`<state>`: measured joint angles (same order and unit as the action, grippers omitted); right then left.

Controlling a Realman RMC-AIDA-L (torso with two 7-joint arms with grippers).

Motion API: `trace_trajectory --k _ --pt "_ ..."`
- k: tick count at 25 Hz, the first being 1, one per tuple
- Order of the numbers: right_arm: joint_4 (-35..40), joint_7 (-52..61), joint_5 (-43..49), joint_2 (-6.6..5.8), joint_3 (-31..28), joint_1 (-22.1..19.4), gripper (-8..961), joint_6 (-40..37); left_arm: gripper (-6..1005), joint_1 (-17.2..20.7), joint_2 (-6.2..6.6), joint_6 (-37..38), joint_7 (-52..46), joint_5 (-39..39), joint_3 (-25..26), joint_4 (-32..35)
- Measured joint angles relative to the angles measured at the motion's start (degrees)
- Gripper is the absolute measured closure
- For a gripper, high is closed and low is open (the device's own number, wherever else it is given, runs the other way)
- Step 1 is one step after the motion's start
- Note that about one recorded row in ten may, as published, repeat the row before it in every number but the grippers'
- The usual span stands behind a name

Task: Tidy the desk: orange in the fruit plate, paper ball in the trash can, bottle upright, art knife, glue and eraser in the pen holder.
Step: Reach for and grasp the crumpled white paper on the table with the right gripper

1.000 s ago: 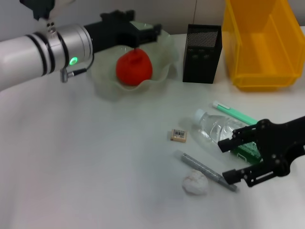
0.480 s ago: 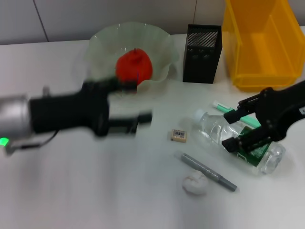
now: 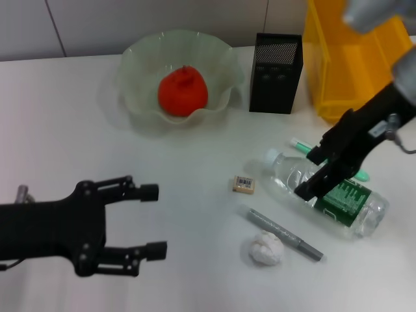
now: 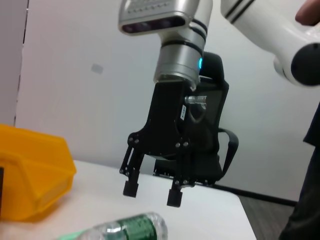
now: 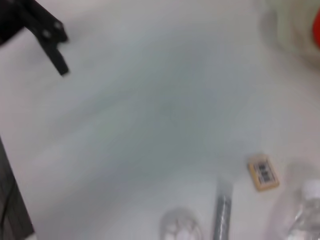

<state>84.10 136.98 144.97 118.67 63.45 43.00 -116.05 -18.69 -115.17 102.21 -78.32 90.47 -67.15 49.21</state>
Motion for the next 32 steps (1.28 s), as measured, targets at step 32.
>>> trace_trajectory --k 32 --pt "-23.25 15.18 -4.33 1.25 38.51 10.28 180 19.23 160 2.21 0.58 0.65 4.27 5.95 2.99 -4.63"
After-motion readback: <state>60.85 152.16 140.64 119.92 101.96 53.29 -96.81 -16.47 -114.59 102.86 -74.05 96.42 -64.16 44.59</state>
